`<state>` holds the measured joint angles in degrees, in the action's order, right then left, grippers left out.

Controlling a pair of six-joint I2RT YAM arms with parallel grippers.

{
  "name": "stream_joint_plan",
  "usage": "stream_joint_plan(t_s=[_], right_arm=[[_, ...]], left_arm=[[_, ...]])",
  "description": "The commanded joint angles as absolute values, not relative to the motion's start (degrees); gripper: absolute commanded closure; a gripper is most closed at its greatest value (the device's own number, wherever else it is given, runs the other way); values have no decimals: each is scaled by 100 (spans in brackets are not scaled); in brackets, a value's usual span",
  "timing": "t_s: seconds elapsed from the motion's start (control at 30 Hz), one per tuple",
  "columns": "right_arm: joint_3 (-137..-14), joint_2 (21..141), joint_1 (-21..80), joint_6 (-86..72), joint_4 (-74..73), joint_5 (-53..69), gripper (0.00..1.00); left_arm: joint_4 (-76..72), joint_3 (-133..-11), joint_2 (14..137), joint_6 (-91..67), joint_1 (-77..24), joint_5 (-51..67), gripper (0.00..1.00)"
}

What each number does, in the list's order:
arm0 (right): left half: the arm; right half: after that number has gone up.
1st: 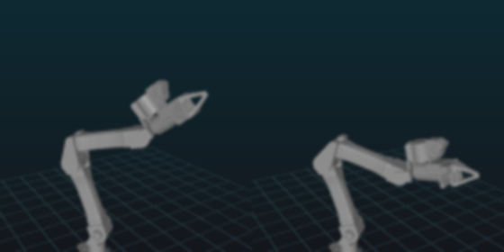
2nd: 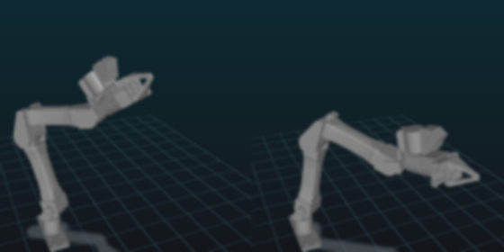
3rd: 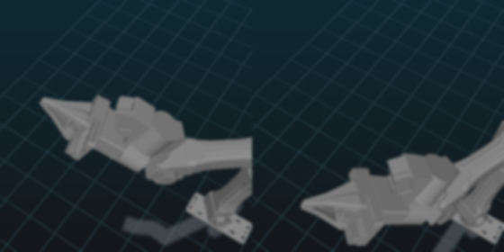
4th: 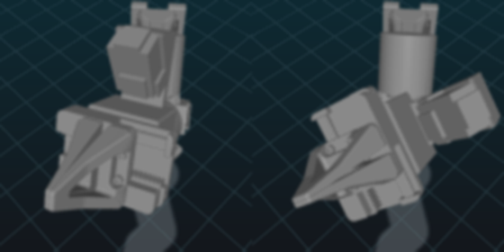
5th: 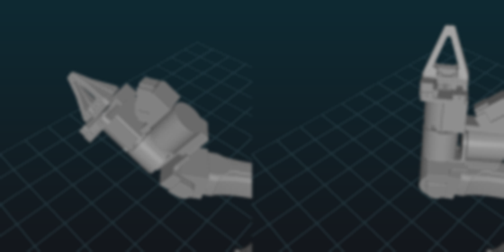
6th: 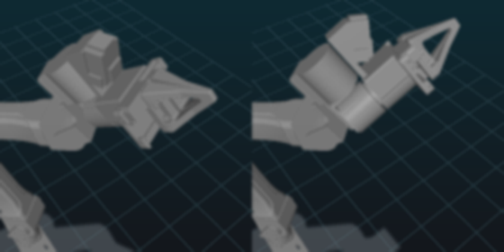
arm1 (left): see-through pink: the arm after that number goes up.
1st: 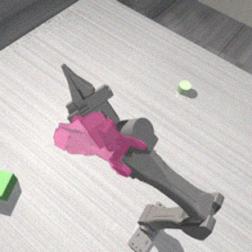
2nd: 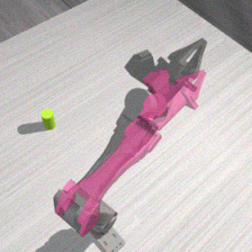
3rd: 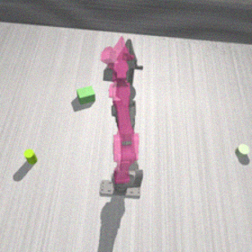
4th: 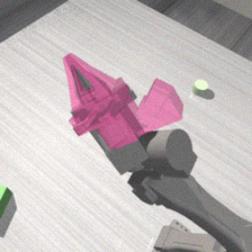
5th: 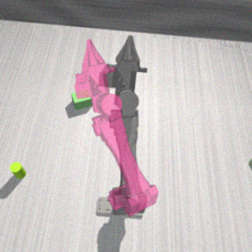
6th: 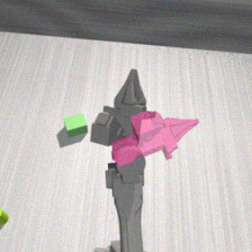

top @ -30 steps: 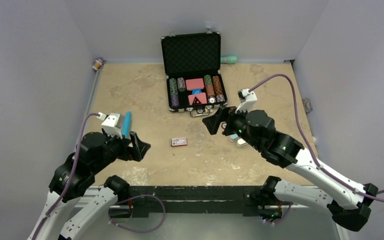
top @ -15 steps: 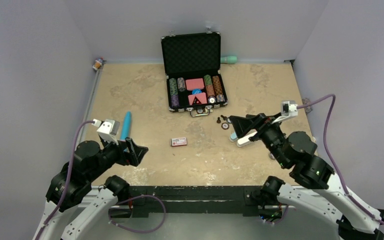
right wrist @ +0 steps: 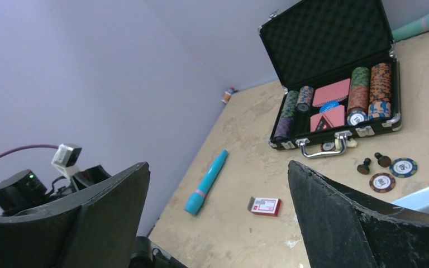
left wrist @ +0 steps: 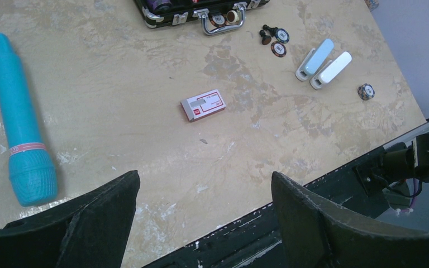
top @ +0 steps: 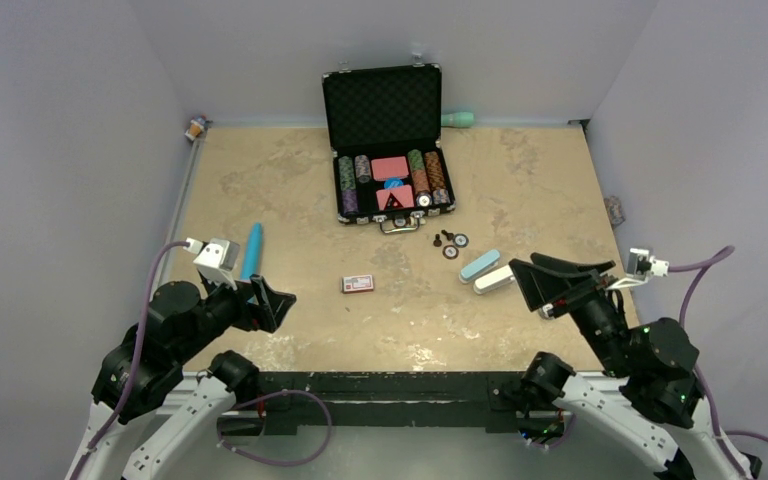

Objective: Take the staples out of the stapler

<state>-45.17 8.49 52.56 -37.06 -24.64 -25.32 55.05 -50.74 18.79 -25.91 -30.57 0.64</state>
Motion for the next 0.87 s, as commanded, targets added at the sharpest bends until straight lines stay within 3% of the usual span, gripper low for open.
stream_joint_plan(t_s=[0.0,0.83], right_arm=[[-4297,146,5286,-3813,-2368,-2340,1],[-4436,820,5287,-3723,-2485,-2256,1]], left_arm=[[5402,-5058,1841,-2540,-3063,18,10],[5414,-5061,1880,-2531,-3067,-202,12]])
